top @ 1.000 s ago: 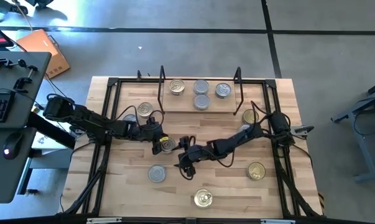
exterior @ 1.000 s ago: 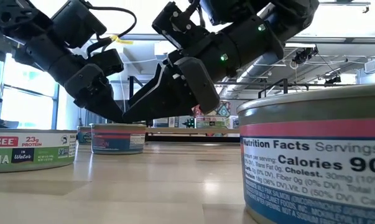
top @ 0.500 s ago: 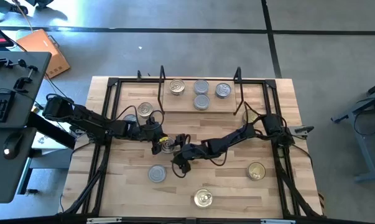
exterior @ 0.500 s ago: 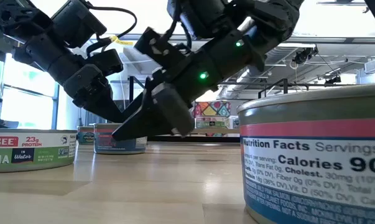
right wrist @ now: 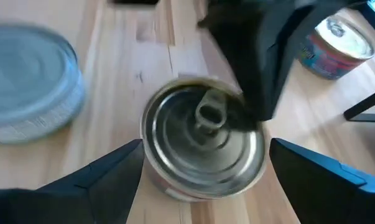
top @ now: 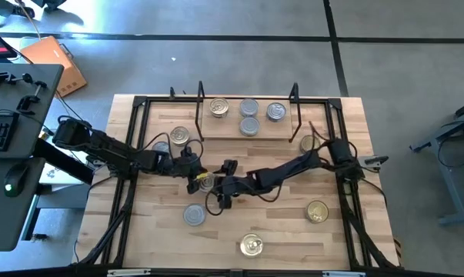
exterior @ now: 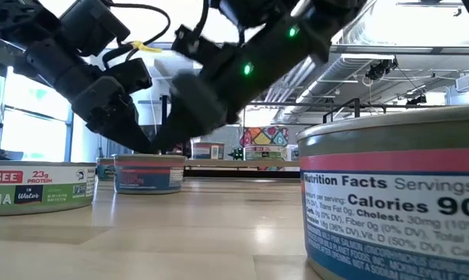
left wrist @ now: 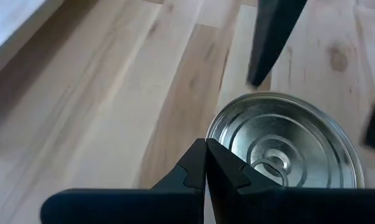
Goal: Stack canned seafood by type on shelf
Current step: Put the blue-pink tuna can on the shelf aligned with the other blue-pink tuna can
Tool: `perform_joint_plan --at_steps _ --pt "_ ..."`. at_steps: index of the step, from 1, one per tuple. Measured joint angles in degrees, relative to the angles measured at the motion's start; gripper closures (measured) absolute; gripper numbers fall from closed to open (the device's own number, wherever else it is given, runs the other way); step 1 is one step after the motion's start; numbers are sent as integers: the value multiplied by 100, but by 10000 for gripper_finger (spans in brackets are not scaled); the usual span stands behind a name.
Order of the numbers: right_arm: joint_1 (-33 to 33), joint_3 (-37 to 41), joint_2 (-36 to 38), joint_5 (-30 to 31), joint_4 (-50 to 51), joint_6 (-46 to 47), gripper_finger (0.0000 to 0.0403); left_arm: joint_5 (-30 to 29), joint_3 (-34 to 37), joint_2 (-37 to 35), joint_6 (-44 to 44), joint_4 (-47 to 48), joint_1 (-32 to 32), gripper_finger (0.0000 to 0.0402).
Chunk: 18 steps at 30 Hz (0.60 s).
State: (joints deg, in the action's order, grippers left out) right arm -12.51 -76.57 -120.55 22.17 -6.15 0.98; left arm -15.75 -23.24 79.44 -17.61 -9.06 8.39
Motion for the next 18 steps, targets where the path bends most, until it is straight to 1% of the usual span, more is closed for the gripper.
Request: perform_joint_plan --at_steps 2,5,8,10,15,18 --pt "0 135 161 -78 4 150 64 -7 2 2 -61 2 52 401" --pt "0 510 285 -193 -312 333 64 -84 5 2 -162 -19 158 401" --pt "13 868 286 -528 -890 491 64 -314 13 -51 -124 -186 250 401" --pt "15 996 246 -754 -1182 599 64 -345 18 -162 -11 -229 293 402" --pt "15 1099 105 -738 -1300 850 64 -383 -165 -679 170 96 353 401" --pt "25 1028 -60 -562 -1640 929 64 -431 -188 -1011 125 628 383 401"
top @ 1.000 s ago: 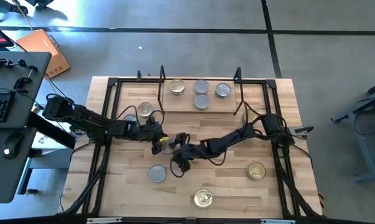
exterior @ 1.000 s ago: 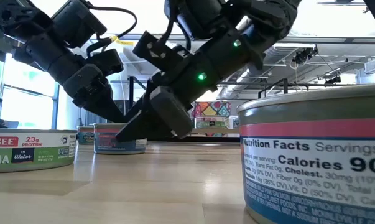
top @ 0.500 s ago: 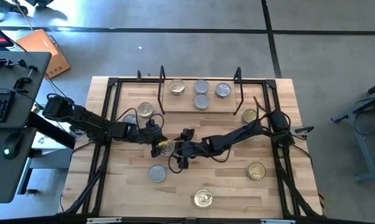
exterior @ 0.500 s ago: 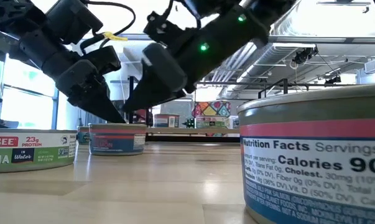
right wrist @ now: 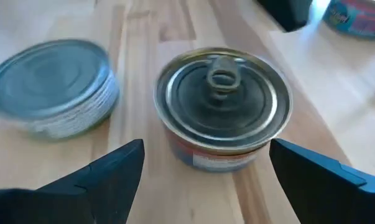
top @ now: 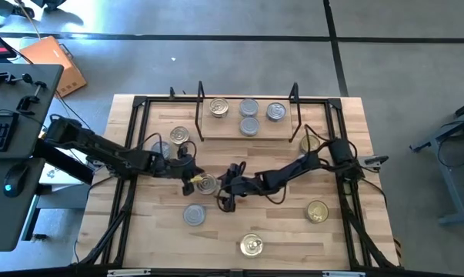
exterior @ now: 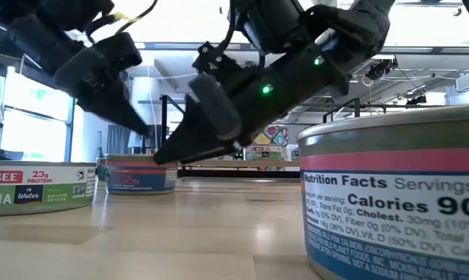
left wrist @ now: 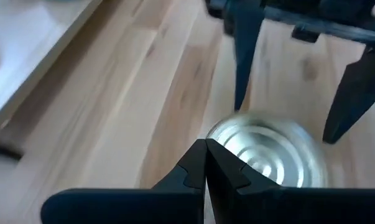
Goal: Stack canned seafood by type on shelf
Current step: Put the blue-pink tuna can on the shelf aligned with the other blue-pink tuna can
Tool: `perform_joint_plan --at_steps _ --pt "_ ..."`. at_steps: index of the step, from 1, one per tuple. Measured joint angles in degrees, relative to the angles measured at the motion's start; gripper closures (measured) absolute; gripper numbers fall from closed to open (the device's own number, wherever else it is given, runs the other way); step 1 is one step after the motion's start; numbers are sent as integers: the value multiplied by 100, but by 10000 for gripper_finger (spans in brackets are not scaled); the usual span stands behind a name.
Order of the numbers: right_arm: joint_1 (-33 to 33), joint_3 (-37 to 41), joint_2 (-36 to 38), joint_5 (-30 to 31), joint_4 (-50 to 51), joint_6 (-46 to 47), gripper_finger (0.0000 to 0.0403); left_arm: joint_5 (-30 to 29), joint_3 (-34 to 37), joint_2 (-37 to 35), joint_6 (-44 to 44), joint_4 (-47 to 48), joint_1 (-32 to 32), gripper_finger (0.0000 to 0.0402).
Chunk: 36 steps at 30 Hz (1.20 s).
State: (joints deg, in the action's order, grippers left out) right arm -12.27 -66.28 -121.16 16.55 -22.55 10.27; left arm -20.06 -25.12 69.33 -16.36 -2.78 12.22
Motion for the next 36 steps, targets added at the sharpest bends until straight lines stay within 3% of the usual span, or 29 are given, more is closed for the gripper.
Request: perform_joint_plan --at_steps 7,16,23,27,31,36 --pt "82 -74 -110 458 -9 117 64 -267 254 -285 -1035 1309 184 401" --pt "508 -72 -98 538 175 881 64 -237 884 -115 -1767 145 883 401" --pt "522 -87 220 393 626 429 64 -299 871 -226 -1949 102 1296 401" --pt "412 -87 263 56 568 -3 64 -645 873 -289 -2004 205 1343 401" --pt "386 -89 200 -471 503 211 64 -1115 867 -403 -1862 62 1333 401" --pt "340 -87 190 -518 502 119 68 -1420 867 -397 -1333 -201 1021 401"
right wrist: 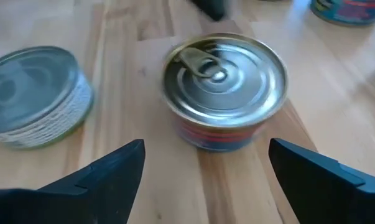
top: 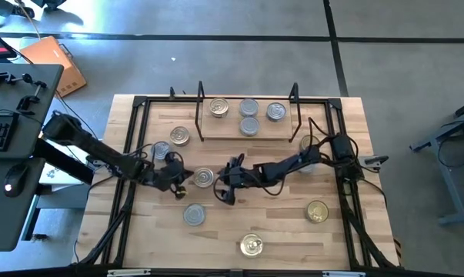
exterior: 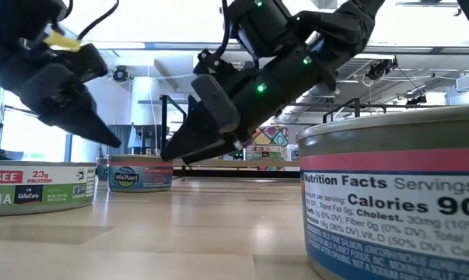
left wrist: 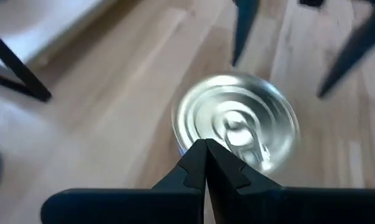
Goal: Stack canned seafood by type on shelf
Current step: Put the blue-pink tuna can on the shelf aligned with the other blue-pink tuna can
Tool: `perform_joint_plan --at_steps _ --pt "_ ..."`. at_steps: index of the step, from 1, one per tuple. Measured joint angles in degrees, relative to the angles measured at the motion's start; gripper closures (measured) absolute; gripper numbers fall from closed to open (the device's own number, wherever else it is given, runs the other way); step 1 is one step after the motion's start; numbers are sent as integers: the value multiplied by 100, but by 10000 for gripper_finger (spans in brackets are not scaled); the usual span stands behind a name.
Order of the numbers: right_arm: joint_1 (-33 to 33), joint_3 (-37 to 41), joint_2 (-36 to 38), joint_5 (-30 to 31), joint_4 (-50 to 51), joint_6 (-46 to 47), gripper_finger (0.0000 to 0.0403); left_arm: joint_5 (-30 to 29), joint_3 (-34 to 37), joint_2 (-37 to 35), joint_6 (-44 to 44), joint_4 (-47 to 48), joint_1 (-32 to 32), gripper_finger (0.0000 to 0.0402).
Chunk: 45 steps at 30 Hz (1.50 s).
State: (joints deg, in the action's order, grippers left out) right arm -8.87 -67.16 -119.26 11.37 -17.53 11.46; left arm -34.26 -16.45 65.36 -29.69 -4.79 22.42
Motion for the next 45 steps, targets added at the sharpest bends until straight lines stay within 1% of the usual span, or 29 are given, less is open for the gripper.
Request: perform_joint_plan --at_steps 4,8,10,13,16,18,21,26,32,36,40,45 --pt "-30 -1 0 -154 -259 -249 71 134 0 46 627 -373 -410 401" --pt "-25 0 -2 -348 -351 -333 71 793 -2 184 1180 -826 -892 401" --pt "-21 -2 0 -456 -398 -388 71 1144 -2 306 1286 -984 -1170 401" --pt "-29 -1 -2 -673 -370 -399 71 1460 -2 562 1364 -1172 -1562 401" --pt "-32 -2 -2 -779 -381 -399 71 1840 -11 878 1427 -1417 -1820 401" --pt "-45 0 -2 -827 -369 -401 71 1936 -19 1081 1423 -1586 -1929 401" --pt "-75 0 -2 -832 -377 -480 71 1984 -26 1293 1389 -1748 -1986 401" --pt "-122 0 -2 -707 -370 -550 71 2003 -26 1278 1294 -1688 -1977 401" --pt "-134 -3 -2 -556 -366 -650 71 2334 -26 1248 1042 -1456 -1972 401" --pt "-210 -199 0 -539 -189 -1033 71 2316 -28 1241 977 -1336 -1972 401" --pt "-271 -381 7 -559 -30 -1183 71 2284 -19 1244 949 -1353 -1970 401" --pt "-290 -437 9 -383 39 -1193 71 2210 50 921 1064 -1204 -1815 401"
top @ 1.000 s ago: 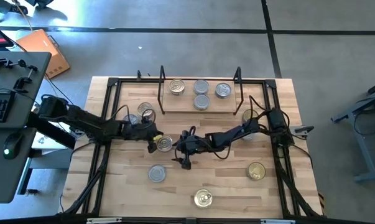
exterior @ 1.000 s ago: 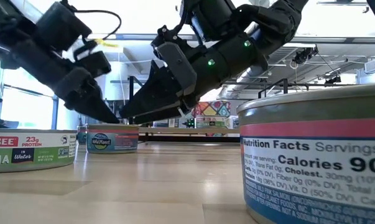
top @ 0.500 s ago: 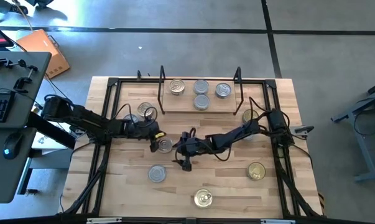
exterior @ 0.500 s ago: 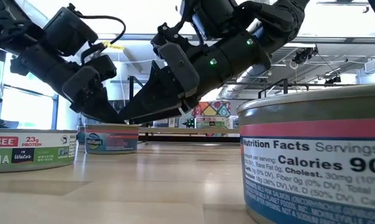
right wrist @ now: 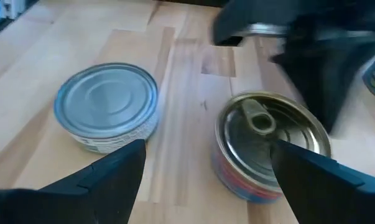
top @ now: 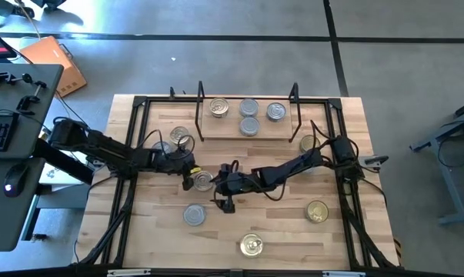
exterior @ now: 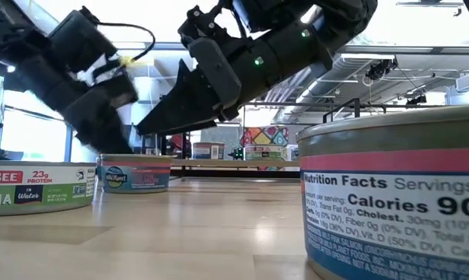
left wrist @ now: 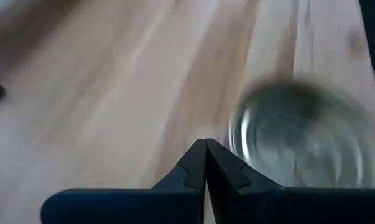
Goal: Stack canned seafood by type on shelf
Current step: Put the blue-pink tuna can on the shelf aligned with the other blue-pink tuna can
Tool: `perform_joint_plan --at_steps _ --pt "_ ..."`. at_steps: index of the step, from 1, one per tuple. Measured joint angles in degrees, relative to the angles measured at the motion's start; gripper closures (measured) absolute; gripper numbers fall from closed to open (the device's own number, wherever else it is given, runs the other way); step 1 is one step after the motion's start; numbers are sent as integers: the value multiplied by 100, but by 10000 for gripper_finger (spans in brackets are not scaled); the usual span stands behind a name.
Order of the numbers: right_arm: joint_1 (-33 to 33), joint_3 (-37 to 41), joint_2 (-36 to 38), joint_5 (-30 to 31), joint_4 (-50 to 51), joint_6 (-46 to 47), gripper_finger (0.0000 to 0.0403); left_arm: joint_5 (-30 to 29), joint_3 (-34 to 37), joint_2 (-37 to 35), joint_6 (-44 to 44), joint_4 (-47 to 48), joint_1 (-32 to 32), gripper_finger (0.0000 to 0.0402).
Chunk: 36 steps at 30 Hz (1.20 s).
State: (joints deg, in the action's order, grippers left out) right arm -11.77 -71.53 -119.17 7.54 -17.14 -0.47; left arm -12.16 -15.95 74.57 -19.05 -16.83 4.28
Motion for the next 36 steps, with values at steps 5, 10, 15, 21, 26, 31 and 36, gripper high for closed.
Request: perform_joint_plan --at_steps 5,10,15,21,26,31,36 --pt "2 0 0 102 61 0 71 56 -53 -374 141 -136 236 401" --pt "13 0 0 99 58 36 71 -20 -49 -392 239 -180 308 401" --pt "13 0 0 32 57 42 71 130 -40 -260 427 -474 308 401" --pt "13 0 0 -48 50 42 71 360 -44 135 431 -754 193 401" --pt "13 0 0 -60 42 16 71 257 -63 429 341 -930 33 402" --pt "16 -4 9 -27 103 -73 71 240 -68 537 279 -829 -116 402" --pt "2 -4 12 258 121 -498 71 242 -63 561 273 -825 -102 402"
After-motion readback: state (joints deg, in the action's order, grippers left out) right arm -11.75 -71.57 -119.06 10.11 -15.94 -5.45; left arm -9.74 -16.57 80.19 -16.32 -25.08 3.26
